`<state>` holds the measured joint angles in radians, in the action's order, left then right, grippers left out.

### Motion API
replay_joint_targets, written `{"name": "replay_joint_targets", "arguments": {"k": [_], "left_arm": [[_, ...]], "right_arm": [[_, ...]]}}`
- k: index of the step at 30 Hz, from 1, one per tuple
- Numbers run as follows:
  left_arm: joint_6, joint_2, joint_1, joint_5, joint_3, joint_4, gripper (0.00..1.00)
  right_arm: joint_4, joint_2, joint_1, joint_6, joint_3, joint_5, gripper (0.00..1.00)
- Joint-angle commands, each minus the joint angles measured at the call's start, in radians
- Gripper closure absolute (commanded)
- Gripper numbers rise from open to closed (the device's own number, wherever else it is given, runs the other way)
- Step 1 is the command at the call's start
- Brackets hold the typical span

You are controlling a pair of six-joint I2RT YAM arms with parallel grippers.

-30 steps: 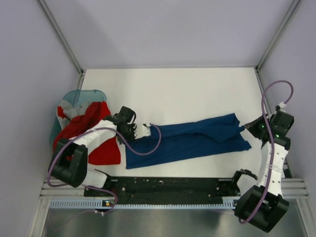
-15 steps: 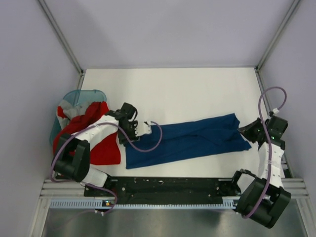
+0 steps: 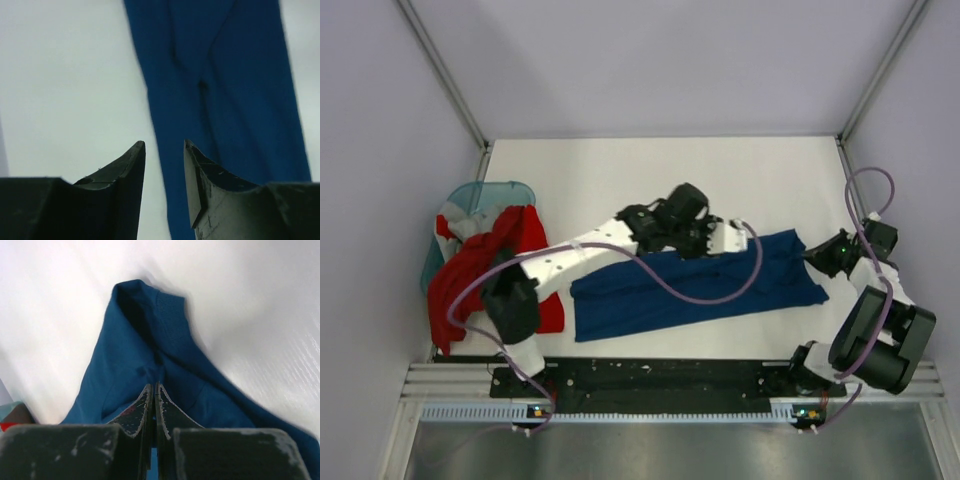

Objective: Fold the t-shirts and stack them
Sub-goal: Fold the other side of the tshirt into a rectangle

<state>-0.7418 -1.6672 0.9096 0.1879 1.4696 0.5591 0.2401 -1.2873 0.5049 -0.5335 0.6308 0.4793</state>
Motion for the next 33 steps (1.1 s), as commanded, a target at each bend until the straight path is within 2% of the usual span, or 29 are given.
{"name": "replay_joint_targets", "arguments": {"k": [1, 5, 9, 22, 24, 33], "left_arm": [[0.108, -0.257, 0.155, 0.143, 0.206, -0.047, 0.60], [0.107, -0.426, 0.241, 0.176, 0.377, -0.096, 0.63], [0.151, -0.569, 0.252, 0.208, 0.512, -0.128, 0.63], [0.171, -0.677, 0.255, 0.130, 0.426, -0.312, 0.62], [0.174, -0.684, 0.255, 0.110, 0.431, -0.327, 0.66], [0.145, -0.698, 0.258, 0.144, 0.403, -0.280, 0.64]], "right_arm": [[-0.079, -0.058, -0.005, -0.008, 0.043, -0.002, 1.00], [-0.070, -0.061, -0.005, 0.004, 0.038, -0.010, 1.00], [-0.050, -0.040, -0.006, 0.018, 0.033, -0.019, 1.00], [-0.042, -0.014, -0.008, 0.017, 0.032, -0.001, 1.00], [-0.044, -0.012, -0.008, 0.015, 0.032, 0.002, 1.00], [-0.055, -0.014, -0.008, 0.010, 0.033, 0.013, 1.00]]}}
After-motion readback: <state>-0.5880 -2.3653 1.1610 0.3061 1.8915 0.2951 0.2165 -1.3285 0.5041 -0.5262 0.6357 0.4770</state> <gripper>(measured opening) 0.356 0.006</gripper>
